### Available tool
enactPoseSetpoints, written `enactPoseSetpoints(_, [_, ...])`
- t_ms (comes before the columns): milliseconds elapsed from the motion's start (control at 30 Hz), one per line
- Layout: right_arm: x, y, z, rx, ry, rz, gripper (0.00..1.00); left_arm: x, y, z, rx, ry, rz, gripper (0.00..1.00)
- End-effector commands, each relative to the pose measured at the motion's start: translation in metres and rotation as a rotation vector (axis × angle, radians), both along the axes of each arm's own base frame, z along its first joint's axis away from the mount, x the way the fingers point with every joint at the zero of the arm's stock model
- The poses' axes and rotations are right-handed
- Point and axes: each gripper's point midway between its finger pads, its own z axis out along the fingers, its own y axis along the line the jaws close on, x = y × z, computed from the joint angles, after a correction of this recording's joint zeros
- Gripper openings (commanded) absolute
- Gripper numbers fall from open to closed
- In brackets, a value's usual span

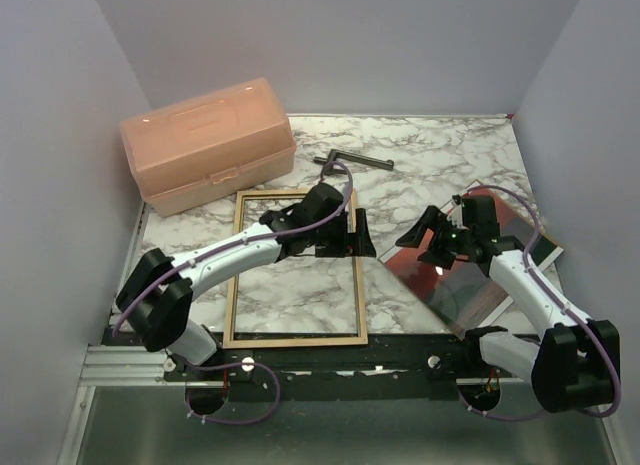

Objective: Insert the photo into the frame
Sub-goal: Pick up the photo frame item at the center of the board.

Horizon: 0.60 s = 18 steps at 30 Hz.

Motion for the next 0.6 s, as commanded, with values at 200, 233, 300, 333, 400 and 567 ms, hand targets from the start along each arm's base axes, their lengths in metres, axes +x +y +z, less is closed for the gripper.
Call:
enactPoseSetpoints(200, [-0.007, -0.020, 0.002, -0.095, 0.003, -0.030, 0.88, 0.022, -0.057, -0.005, -0.021, 0.003, -0.045, 0.72])
enactPoseSetpoints(233, [-0.006, -0.024, 0.004, -0.113, -0.005, -0.038, 0.88, 0.023, -0.060, -0.010, -0.012, 0.008, -0.043, 0.68])
enactPoseSetpoints(300, [-0.005, -0.030, 0.008, -0.148, -0.022, -0.053, 0.88, 0.026, -0.065, -0.017, 0.001, 0.015, -0.049, 0.65])
enactPoseSetpoints(333, [-0.005, -0.033, 0.010, -0.161, -0.029, -0.060, 0.88, 0.027, -0.067, -0.020, 0.009, 0.018, -0.054, 0.62])
enactPoseSetpoints(400, [-0.005, -0.035, 0.013, -0.175, -0.040, -0.067, 0.88, 0.029, -0.069, -0.030, 0.050, 0.033, -0.056, 0.61])
enactPoseSetpoints(567, [-0.007, -0.036, 0.012, -0.173, -0.034, -0.073, 0.88, 0.036, -0.073, -0.051, 0.140, 0.053, -0.046, 0.58])
